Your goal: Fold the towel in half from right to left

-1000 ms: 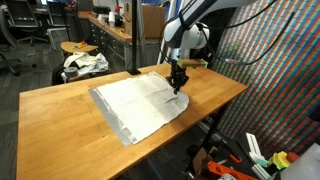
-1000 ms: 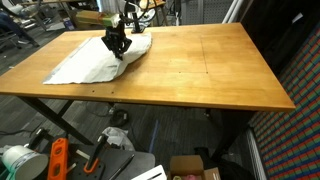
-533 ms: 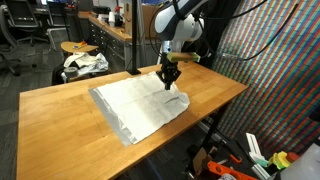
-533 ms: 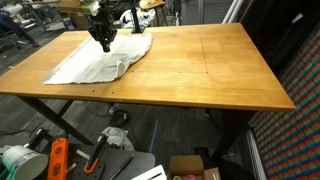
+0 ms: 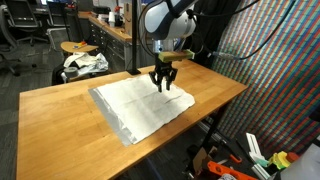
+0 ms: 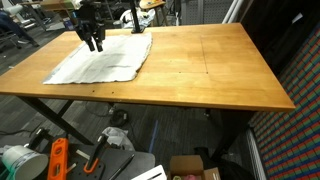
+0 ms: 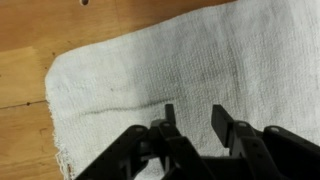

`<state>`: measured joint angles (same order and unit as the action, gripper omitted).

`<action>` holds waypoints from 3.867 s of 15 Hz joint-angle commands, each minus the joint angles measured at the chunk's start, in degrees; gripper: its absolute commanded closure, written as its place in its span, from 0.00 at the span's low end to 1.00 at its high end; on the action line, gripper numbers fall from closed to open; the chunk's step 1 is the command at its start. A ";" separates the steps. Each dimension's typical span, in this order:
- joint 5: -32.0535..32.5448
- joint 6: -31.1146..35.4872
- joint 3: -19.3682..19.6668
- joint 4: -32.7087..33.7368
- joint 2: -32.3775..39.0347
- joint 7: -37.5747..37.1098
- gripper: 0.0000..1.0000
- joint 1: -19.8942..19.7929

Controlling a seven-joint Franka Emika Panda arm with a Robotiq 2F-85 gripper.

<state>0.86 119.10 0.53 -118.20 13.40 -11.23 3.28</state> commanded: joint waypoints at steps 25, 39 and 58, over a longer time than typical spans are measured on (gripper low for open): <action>-6.67 -9.04 4.45 5.63 6.88 24.10 0.00 -14.98; -21.28 -3.37 3.03 4.29 10.63 40.68 0.25 -20.48; -18.11 -0.74 1.94 3.11 8.40 37.99 0.87 -16.90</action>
<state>-17.78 116.44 3.26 -113.63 24.03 28.69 -14.82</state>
